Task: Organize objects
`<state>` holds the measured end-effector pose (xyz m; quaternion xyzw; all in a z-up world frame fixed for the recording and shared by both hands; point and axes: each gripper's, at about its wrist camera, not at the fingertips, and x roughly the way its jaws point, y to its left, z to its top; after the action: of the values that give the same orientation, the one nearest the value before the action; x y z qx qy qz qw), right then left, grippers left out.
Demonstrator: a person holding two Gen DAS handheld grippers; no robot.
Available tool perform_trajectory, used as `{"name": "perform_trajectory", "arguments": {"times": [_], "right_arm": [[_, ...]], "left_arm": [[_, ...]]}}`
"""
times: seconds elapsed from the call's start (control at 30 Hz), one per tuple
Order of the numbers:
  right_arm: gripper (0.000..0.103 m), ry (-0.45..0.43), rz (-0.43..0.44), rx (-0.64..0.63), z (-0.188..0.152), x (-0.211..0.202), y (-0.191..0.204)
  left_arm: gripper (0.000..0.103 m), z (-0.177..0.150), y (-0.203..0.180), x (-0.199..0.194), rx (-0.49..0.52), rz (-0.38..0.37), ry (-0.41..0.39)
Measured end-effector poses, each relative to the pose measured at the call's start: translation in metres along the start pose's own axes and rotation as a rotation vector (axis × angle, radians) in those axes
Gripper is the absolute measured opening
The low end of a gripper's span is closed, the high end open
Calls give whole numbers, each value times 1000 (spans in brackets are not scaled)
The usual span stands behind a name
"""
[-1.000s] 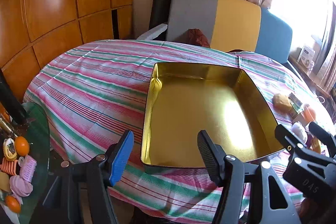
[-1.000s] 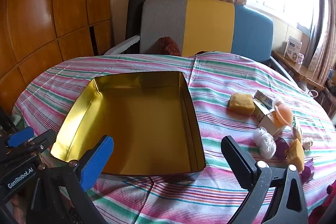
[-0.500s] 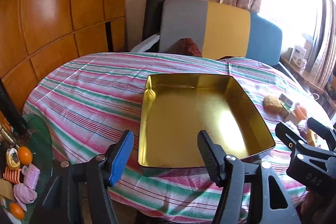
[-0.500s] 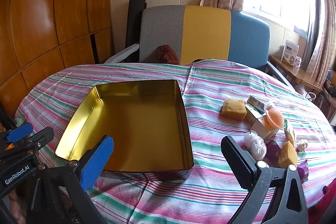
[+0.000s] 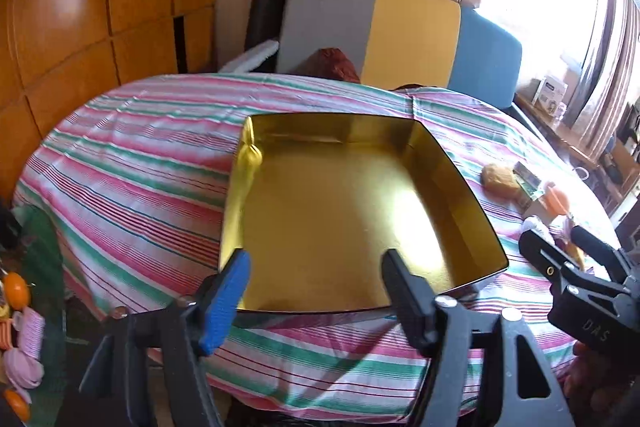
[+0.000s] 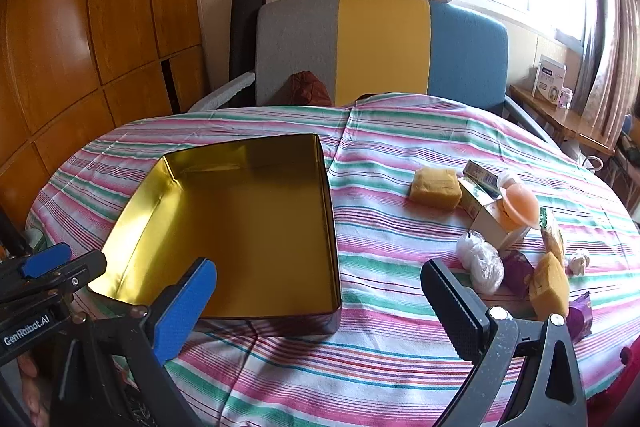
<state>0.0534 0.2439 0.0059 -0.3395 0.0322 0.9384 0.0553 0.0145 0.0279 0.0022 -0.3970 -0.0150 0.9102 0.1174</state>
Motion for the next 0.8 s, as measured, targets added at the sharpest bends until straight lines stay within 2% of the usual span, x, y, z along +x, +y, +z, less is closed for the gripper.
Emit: {"name": "perform_trajectory", "arguments": {"times": [0.23,0.43,0.6,0.8], "right_arm": [[103,10,20,52,-1,1,-36],[103,-5,35,138,8,-26,-109],[103,-36,-20,229,13,-62,-188],[103,-68,-126,327,10,-77,-242]], "left_arm": [[76,2,-6,14,12,-76,46],[76,5,-20,21,59,-159,95],[76,6,-48,23,122,-267,114],[76,15,-98,20,265,-375,116]]}}
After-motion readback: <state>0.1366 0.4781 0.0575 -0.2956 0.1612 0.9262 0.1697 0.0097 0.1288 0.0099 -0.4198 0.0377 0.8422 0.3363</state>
